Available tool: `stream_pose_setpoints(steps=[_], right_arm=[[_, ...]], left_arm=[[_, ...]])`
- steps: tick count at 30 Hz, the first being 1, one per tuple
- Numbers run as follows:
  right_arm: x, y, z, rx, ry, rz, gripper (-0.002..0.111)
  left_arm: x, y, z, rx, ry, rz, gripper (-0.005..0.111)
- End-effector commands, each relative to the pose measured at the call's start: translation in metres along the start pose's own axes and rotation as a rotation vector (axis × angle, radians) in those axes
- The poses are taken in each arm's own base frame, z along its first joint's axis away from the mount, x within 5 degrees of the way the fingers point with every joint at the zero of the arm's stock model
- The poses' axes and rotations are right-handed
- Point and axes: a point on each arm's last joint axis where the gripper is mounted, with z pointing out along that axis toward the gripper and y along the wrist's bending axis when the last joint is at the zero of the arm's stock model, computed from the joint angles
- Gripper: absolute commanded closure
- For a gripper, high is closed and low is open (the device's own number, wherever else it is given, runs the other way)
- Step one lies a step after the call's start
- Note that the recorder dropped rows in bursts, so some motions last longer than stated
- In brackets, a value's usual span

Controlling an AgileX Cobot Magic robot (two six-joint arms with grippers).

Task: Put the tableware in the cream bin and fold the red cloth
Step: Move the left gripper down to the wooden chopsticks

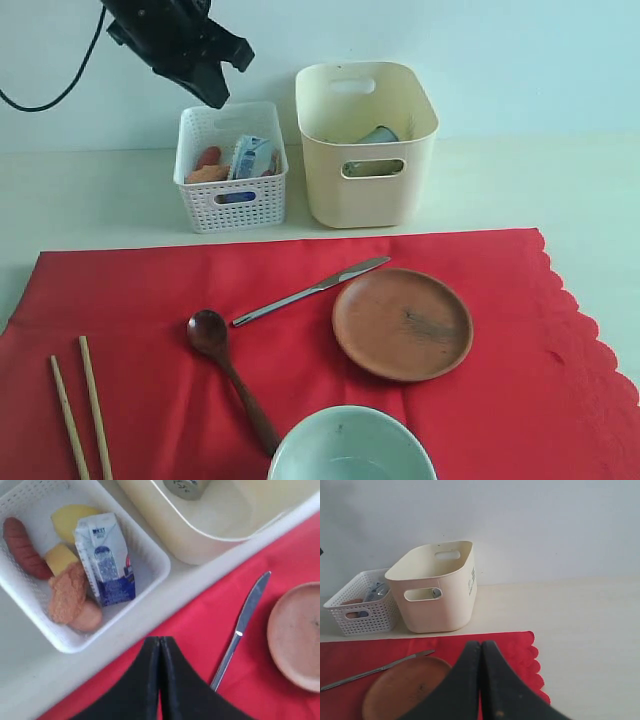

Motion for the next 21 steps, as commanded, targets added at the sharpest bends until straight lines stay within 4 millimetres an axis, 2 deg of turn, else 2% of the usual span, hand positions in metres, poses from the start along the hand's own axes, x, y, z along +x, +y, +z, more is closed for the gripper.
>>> stream_pose_setpoints(steps=[1, 4, 11, 21], right_arm=[[0.0, 0.0, 0.0, 0.0, -0.009, -0.001, 0.108], [0.0, 0.0, 0.0, 0.0, -0.009, -0.001, 0.108], [0.0, 0.0, 0.0, 0.0, -0.009, -0.001, 0.108], [0.0, 0.0, 0.0, -0.001, -0.009, 0.001, 0.108]], left_arm=[[0.022, -0.004, -0.013, -0.021, 0.061, 0.025, 0.107], [0.045, -0.008, -0.02, -0.038, 0.118, 0.027, 0.107], [0.096, -0.016, -0.033, -0.084, 0.133, 0.133, 0.107], [0.17, -0.036, -0.059, -0.079, 0.13, 0.513, 0.107]])
